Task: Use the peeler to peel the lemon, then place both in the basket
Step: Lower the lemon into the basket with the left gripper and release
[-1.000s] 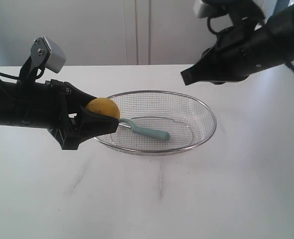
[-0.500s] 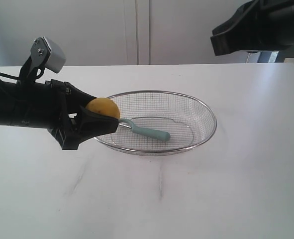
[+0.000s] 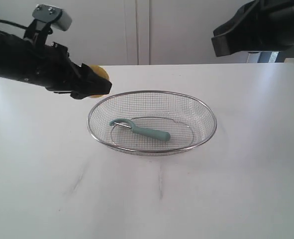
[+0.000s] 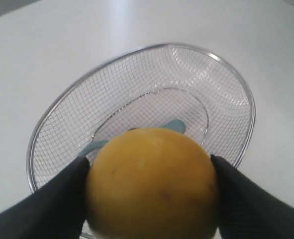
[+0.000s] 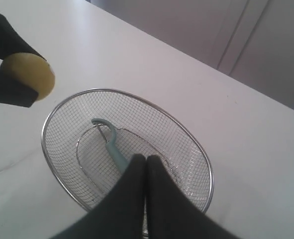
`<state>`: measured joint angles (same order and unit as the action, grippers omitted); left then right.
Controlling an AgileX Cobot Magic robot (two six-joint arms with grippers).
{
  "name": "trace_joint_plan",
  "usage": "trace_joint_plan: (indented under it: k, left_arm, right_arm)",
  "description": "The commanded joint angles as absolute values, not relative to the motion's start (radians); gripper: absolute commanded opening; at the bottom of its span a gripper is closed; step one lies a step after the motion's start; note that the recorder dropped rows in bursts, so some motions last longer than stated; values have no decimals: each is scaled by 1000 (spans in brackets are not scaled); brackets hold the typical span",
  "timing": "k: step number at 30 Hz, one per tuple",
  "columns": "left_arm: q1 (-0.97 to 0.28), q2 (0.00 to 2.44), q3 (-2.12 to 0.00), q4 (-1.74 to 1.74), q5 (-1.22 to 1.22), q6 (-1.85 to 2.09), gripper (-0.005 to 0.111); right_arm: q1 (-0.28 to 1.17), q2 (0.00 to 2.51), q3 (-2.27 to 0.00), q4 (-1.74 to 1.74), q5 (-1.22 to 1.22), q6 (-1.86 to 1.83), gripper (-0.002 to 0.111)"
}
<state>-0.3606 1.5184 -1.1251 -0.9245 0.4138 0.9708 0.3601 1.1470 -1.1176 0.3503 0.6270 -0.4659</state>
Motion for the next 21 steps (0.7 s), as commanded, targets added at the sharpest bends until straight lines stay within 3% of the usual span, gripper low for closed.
trace_joint_plan:
  k: [1, 7, 11, 21]
  left_arm:
    - [-362, 1629, -1281, -614, 572, 649, 0]
    - [-362, 1750, -1367, -630, 598, 627, 0]
    - [-382, 1825, -1393, -649, 565, 630, 0]
    - [-517, 1927, -1398, -656, 211, 658, 0]
  right_arm:
    - [359, 1141, -1112, 222, 626, -380, 0]
    - [359, 1141, -1112, -142, 624, -30, 0]
    - [359, 1141, -1112, -208, 634, 76, 0]
    - [359, 1141, -1112, -240, 646, 117, 0]
